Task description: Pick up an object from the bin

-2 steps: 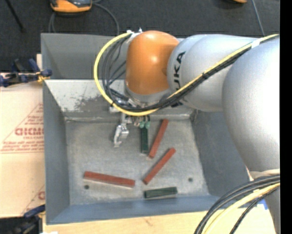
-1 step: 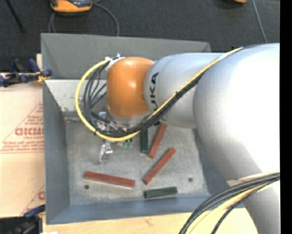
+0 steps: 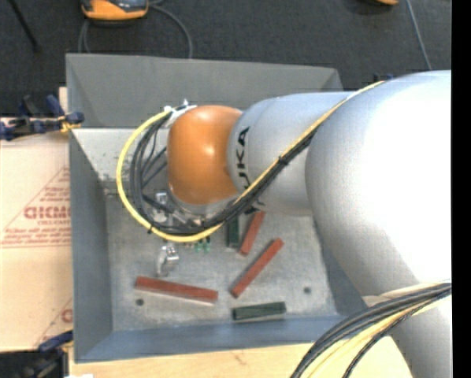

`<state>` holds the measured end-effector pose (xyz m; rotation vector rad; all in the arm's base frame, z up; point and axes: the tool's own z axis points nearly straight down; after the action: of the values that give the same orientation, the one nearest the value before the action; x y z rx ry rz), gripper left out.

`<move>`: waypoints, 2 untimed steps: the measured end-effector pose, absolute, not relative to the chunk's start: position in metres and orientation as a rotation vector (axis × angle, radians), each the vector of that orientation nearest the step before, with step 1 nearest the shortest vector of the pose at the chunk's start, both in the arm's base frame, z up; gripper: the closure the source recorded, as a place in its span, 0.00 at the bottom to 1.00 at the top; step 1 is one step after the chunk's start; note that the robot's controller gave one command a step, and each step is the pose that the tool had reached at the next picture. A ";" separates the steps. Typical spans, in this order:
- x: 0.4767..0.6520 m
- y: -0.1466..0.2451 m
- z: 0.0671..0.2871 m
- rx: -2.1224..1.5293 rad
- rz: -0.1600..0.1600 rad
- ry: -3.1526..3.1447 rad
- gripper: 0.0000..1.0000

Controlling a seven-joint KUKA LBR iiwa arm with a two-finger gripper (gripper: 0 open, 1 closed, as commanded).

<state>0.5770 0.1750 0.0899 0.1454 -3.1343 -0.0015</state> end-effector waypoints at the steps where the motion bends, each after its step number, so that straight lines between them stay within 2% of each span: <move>1: 0.552 0.129 0.084 0.238 -0.003 -3.138 0.00; 2: 0.540 0.102 0.086 0.430 0.008 -3.112 0.00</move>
Offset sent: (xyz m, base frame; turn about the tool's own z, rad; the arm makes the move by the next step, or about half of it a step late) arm -0.0544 -0.0127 0.0085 -0.4335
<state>0.5396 0.1016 0.0861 0.4295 -3.1117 0.0083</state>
